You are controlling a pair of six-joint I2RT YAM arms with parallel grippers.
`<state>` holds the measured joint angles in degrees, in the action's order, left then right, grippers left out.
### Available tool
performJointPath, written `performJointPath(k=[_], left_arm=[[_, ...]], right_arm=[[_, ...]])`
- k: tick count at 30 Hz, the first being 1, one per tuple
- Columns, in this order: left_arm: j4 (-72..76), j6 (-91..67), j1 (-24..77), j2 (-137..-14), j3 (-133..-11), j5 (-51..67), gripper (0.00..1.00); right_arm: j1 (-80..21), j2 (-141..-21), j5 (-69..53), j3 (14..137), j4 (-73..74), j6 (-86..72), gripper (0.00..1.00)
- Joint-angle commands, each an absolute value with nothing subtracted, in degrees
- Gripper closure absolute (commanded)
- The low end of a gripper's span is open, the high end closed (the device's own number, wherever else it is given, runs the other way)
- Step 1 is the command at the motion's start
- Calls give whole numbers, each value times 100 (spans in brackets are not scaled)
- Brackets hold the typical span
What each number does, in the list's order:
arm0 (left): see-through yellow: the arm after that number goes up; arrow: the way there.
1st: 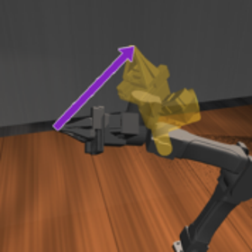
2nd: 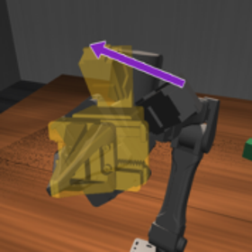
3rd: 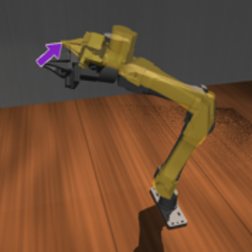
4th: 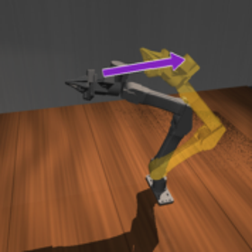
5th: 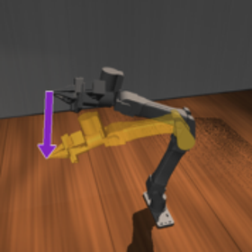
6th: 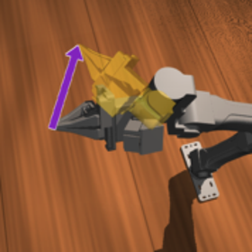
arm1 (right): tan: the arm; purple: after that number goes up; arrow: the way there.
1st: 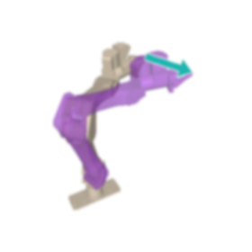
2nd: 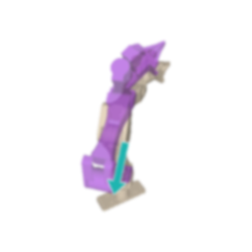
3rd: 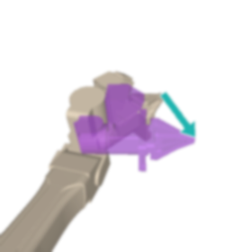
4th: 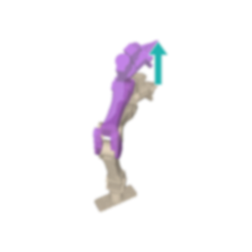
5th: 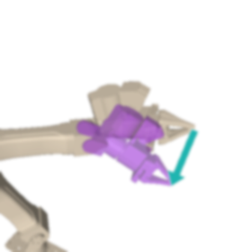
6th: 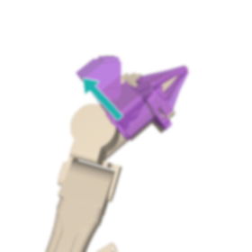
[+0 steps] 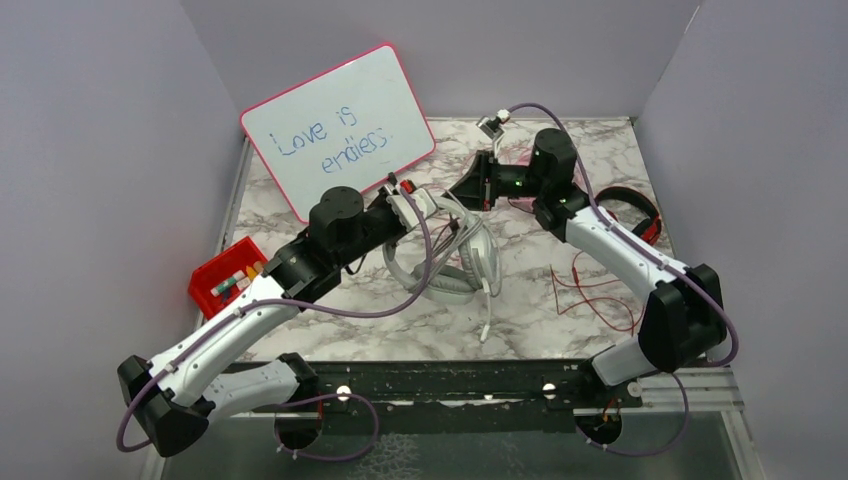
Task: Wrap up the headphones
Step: Wrap the headphones cable around the headphones.
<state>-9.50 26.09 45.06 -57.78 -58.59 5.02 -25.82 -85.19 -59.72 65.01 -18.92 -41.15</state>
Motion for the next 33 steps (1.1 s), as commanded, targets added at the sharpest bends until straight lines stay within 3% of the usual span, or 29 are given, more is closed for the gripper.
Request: performJointPath(k=[1,5,11,18,33], left_arm=[[-269,2077,4667,-5586,-6092,1695,100],[-214,1822,4667,-5527,-6033,1734,100],[-269,1607,4667,-5506,-5953,1758,100],[-306,1718,4667,-5558,-5943,1573,100],[-767,2122,4666,-5479,-6186,804,100]], right_arm=[[-2566,-8824,-5000,6769,-1242,-3220,99],[-2568,-8738,-4655,6655,-962,-2868,99],[-2581,-8626,-4307,6517,-1282,-3710,99],[-2598,-8575,-4814,6514,-1595,-5092,99],[-2444,-7373,-4514,5784,-1646,-5613,99]])
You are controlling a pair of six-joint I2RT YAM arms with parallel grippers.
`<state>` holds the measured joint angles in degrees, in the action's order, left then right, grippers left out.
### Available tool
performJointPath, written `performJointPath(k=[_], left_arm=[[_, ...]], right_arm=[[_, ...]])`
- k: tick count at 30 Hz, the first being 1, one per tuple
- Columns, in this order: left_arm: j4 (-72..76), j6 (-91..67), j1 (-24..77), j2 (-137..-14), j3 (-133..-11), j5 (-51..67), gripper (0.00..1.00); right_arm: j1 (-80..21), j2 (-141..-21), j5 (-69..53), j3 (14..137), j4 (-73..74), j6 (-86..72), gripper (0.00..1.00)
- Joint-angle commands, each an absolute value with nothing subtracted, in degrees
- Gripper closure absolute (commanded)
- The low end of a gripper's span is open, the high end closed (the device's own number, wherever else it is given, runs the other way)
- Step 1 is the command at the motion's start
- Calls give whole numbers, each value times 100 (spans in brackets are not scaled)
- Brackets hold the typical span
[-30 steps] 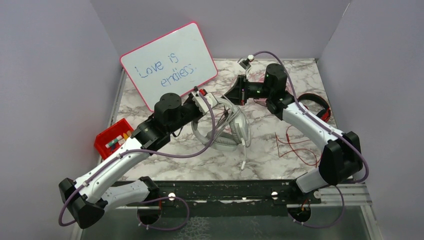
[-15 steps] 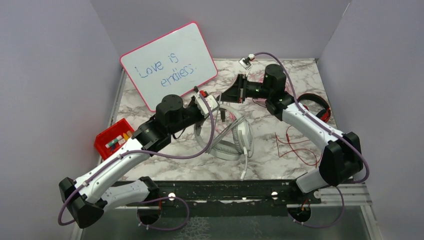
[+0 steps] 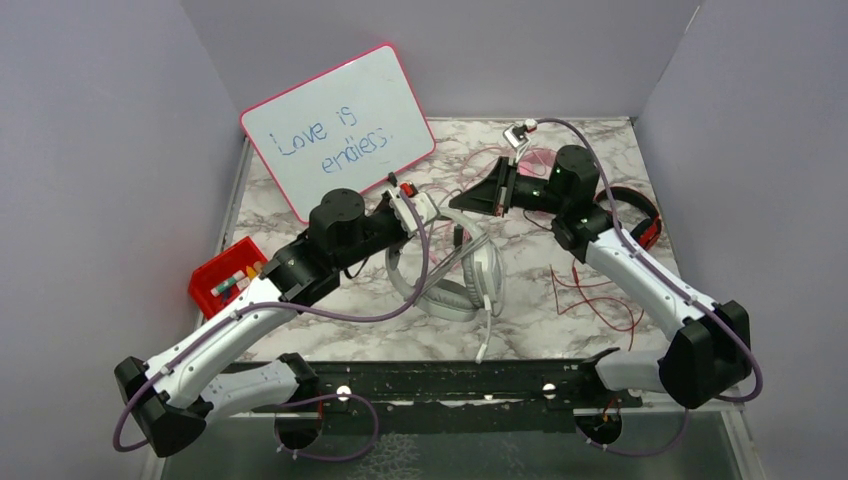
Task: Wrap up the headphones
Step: Wrap the headphones cable around the headphones.
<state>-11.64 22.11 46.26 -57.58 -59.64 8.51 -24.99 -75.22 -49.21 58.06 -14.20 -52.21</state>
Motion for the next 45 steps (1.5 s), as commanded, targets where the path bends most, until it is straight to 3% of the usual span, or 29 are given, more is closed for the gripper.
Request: performJointPath(k=[1,11,17,29,37,45], left_arm=[[-748,2113,4665,-5473,-6180,805,100],[-621,1952,4667,-5815,-6333,1194,100],[-640,2078,4667,-5819,-6319,764,100],[-994,2439,4667,-5926,-6624,385,100],[-1358,2436,4667,-5973,-6930,631,100],[-1563,2533,4667,-6057,-7018,493,100]], right_arm=[[-2448,-7393,-4527,5822,-1585,-5642,99],[-2487,-7663,-4061,5807,-1461,-6184,99],[-2496,-7765,-4309,5834,-1227,-6566,99],[-2496,-7377,-4849,5886,-396,-5954,99],[-2487,-7482,-5475,5765,-1364,-5230,99],[-2488,-7437,-6200,6038,-1559,-5141,79]])
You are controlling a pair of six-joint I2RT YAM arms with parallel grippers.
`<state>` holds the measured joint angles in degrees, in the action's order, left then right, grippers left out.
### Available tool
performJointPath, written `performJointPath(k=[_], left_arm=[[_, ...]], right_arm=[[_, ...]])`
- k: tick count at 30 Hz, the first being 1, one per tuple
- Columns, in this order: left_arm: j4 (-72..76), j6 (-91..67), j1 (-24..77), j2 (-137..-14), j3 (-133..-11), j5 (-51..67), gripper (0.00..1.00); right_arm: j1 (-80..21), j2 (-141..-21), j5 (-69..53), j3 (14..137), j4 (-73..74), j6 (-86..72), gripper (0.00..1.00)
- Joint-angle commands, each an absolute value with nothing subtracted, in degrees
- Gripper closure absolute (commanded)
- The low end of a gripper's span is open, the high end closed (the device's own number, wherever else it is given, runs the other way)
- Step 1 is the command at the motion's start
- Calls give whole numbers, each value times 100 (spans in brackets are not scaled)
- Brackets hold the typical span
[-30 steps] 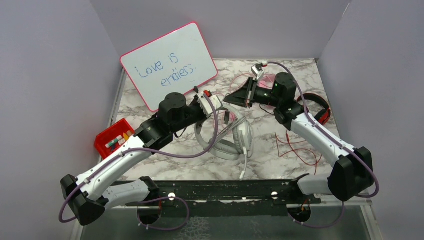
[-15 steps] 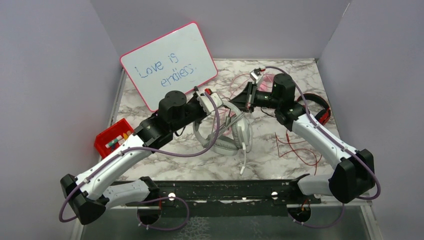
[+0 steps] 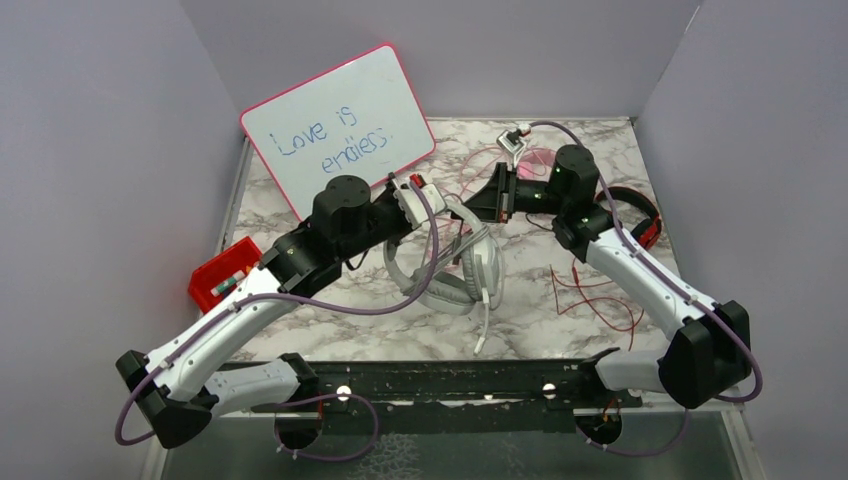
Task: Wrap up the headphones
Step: Wrap the headphones cable around the headphones.
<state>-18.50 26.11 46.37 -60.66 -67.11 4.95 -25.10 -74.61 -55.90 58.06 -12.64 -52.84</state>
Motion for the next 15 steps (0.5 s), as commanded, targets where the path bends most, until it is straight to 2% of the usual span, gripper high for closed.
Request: performJointPath(k=[1,6,9,15], left_arm=[[-1558,2530,4667,-6083,-7030,449,100],[-1544,2481,4665,-6123,-7092,546,100],[-1567,2458,4667,-6051,-7101,729,100],[-1737,2439,4667,-5909,-7001,589,100]], right_arm=[[-2493,-7410,-6215,6081,-1400,-5046,78],[-2469,-7316,-5970,6234,-239,-3869,61],[-2431,-7334,-6032,6166,-195,-3446,50],[-2335,-7290,-6436,6186,-248,-2870,37]])
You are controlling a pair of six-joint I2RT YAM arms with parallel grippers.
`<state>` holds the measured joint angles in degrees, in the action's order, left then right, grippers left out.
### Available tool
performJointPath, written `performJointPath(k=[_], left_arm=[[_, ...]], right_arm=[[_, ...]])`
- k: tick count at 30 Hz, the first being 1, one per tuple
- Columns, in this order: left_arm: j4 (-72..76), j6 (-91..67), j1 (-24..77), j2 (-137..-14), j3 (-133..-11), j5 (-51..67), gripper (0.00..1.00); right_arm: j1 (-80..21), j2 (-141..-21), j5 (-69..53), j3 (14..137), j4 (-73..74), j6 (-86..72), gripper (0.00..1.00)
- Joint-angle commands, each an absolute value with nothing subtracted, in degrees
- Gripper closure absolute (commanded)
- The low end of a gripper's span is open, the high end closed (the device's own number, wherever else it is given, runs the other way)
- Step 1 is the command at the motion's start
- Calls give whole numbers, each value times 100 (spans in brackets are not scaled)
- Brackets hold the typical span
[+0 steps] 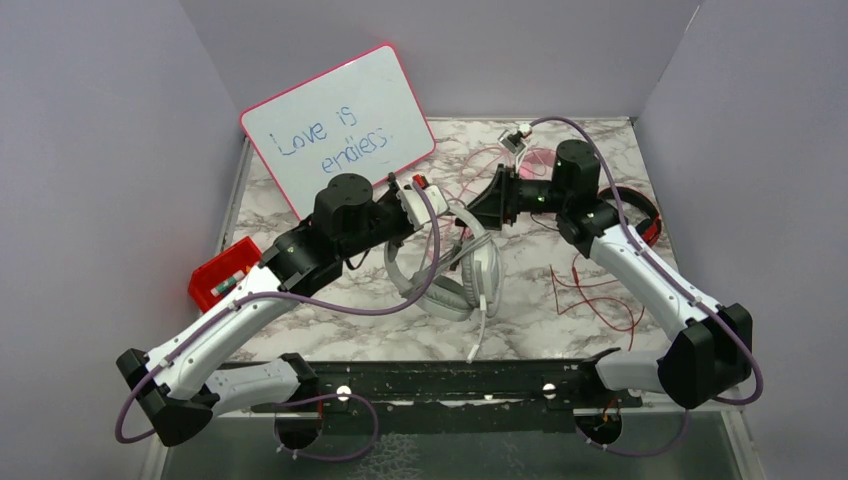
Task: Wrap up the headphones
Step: Wrap the headphones cable around the headphones.
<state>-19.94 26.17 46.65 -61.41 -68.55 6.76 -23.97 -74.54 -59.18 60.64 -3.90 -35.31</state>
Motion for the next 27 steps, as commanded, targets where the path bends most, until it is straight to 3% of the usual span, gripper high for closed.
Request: performJointPath(k=[1,8,9,10,16,22,27], left_arm=[[-1774,2435,4667,-5892,-6985,539,100],[-1926,2307,4658,-5779,-6819,168,100],[-1945,2286,4658,-5746,-6787,141,100],[-1968,2270,4658,-5720,-6759,114,100],[-2218,2226,4658,-5668,-6761,-349,100],[-2658,1914,4649,-6019,-6936,-1139,100],[-2689,1568,4649,-6178,-6832,-1466,100]], right_arm=[[-2287,-7255,-6521,6211,-183,-2744,35],[-1616,-7149,-6989,6187,156,-2382,24],[-1557,-7193,-6985,6270,393,-2212,4],[-1505,-7258,-7018,6366,687,-2039,1],[-1327,-7344,-6046,6545,1419,-1710,0],[-1318,-7477,-2953,7725,2912,-1701,0],[-1637,-8280,-3152,8800,3254,-1972,0]])
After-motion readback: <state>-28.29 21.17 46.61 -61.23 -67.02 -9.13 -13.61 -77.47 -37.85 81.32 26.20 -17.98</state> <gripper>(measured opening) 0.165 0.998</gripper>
